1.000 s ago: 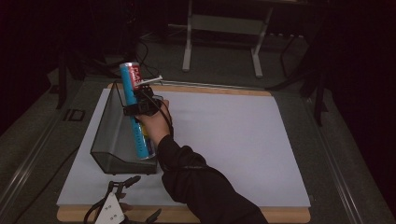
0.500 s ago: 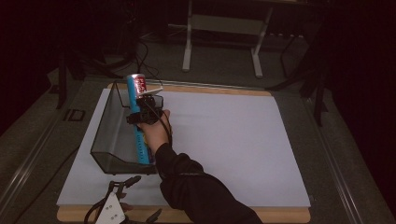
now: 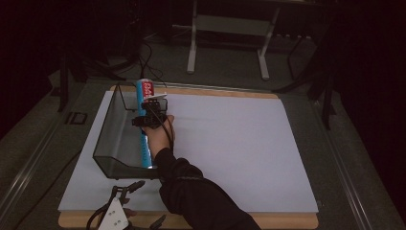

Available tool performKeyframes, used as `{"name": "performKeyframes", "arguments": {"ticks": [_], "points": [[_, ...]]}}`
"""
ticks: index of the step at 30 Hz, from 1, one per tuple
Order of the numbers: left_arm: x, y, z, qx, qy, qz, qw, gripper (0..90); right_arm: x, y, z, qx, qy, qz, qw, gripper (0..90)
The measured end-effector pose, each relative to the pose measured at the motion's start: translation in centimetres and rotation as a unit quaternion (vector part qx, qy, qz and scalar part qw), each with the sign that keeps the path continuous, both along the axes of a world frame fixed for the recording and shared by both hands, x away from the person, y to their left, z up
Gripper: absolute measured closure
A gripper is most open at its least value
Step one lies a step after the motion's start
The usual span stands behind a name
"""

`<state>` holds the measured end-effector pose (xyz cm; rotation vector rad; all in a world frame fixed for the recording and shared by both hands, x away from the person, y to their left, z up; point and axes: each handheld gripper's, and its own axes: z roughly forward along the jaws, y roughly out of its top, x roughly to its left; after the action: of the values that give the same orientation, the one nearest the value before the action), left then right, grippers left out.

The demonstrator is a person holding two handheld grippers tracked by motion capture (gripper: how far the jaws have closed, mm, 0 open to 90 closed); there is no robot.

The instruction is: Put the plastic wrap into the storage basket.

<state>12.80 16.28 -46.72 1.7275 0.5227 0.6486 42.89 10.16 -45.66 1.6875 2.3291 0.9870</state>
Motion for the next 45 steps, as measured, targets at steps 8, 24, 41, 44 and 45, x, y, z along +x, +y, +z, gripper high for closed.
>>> {"name": "performKeyframes", "arguments": {"ticks": [8, 24, 41, 44, 45], "points": [[0.0, 0.1, 0.0, -0.005, 0.001, -0.002, 1.0000, 0.5, 0.4, 0.3, -1.3, -0.012, 0.008, -0.010, 0.9998, 30.3], [0.0, 0.0, 0.0, -0.001, 0.002, -0.003, 1.0000, 0.5, 0.8, -0.4, -0.9, -0.010, -0.011, 0.006, 0.9999, 21.1], [0.1, -0.1, -0.1, 0.001, 0.004, -0.003, 1.0000, 0.5, 0.0, -4.2, 2.5, 0.075, -0.056, 0.057, 0.9939, 13.7], [0.1, -0.2, -0.1, 0.003, 0.004, -0.003, 1.0000, 0.5, -0.3, -4.8, 3.0, 0.070, -0.066, 0.066, 0.9931, 13.5], [0.2, -0.2, -0.1, 0.002, 0.004, -0.002, 1.0000, 0.5, -0.5, -5.3, 3.4, 0.065, -0.070, 0.075, 0.9926, 13.5]]}}
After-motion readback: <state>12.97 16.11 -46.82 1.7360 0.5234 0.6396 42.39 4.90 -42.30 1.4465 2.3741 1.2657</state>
